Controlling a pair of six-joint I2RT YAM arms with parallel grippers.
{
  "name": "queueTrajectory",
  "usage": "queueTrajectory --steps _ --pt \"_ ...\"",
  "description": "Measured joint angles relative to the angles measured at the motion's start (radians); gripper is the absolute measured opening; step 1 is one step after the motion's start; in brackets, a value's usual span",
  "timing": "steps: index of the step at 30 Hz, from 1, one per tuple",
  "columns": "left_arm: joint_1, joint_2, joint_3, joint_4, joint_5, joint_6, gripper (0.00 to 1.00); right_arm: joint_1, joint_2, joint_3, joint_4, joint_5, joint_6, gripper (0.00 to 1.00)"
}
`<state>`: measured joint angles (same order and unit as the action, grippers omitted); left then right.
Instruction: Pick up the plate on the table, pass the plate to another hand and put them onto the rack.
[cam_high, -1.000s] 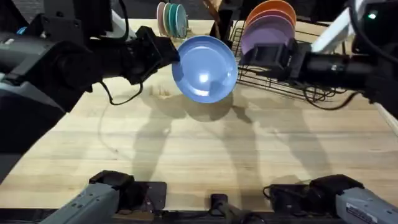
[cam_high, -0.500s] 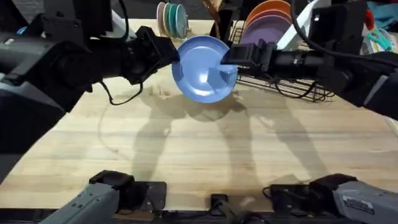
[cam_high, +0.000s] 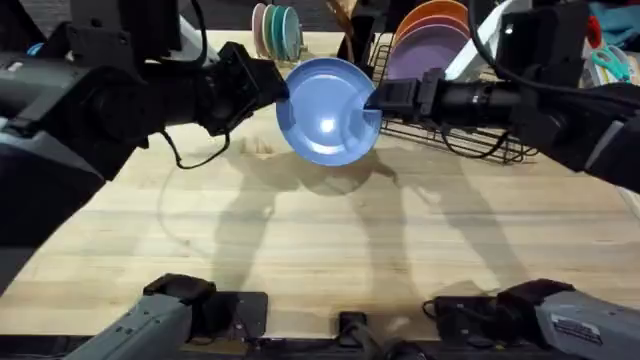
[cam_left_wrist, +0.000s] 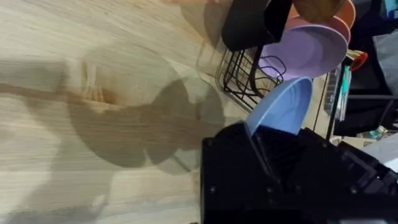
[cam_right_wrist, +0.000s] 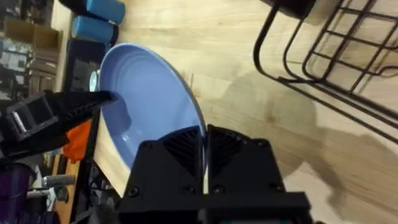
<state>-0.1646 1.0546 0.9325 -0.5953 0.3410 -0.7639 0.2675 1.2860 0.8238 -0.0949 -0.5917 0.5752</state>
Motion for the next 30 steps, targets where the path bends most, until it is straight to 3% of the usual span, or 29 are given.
queueTrajectory --steps 2,3,9,11,14,15,16,21,24,26,28,29,30 --pt "0.003 0.000 0.000 0.000 -0.006 0.000 0.040 -0.001 0.000 0.000 -0.005 0.006 0.001 0.072" --pt "0.006 0.000 0.000 0.000 -0.005 0.000 0.040 -0.002 0.000 0.000 -0.006 0.008 0.001 0.043" --pt "0.006 0.000 0.000 0.000 -0.006 0.000 0.041 -0.002 0.000 0.000 -0.006 0.008 0.002 0.032" --pt "0.006 0.000 0.000 0.000 -0.005 -0.002 0.101 -0.002 0.000 0.000 -0.005 0.008 0.007 0.032" --pt "0.005 0.000 0.000 0.000 0.003 -0.004 0.488 -0.001 0.000 0.000 0.000 0.007 0.013 0.032" --pt "0.005 0.000 0.000 0.000 0.004 -0.008 0.938 -0.001 0.000 0.000 0.005 0.007 0.017 0.032" --pt "0.005 0.000 0.000 0.000 0.006 -0.010 0.991 -0.001 0.000 0.000 0.005 0.008 0.021 0.032" --pt "0.005 0.000 0.000 0.001 0.007 -0.011 0.995 -0.001 0.000 0.000 0.005 0.021 0.021 0.032" --pt "0.008 -0.044 0.000 0.049 0.007 0.035 0.995 -0.007 0.000 0.000 0.005 0.090 -0.001 0.032" --pt "0.061 -0.165 0.000 0.054 0.002 0.064 0.995 -0.052 0.000 0.016 -0.011 0.128 -0.051 0.032" --pt "0.086 -0.195 0.000 0.054 -0.001 0.072 0.993 -0.068 -0.004 0.034 -0.019 0.161 -0.063 0.032" --pt "0.124 -0.226 0.000 0.053 -0.005 0.080 0.994 -0.088 -0.015 0.066 -0.027 0.208 -0.103 0.032" --pt "0.167 -0.244 0.000 0.053 -0.011 0.084 0.994 -0.096 -0.038 0.221 -0.208 0.359 -0.227 0.031"
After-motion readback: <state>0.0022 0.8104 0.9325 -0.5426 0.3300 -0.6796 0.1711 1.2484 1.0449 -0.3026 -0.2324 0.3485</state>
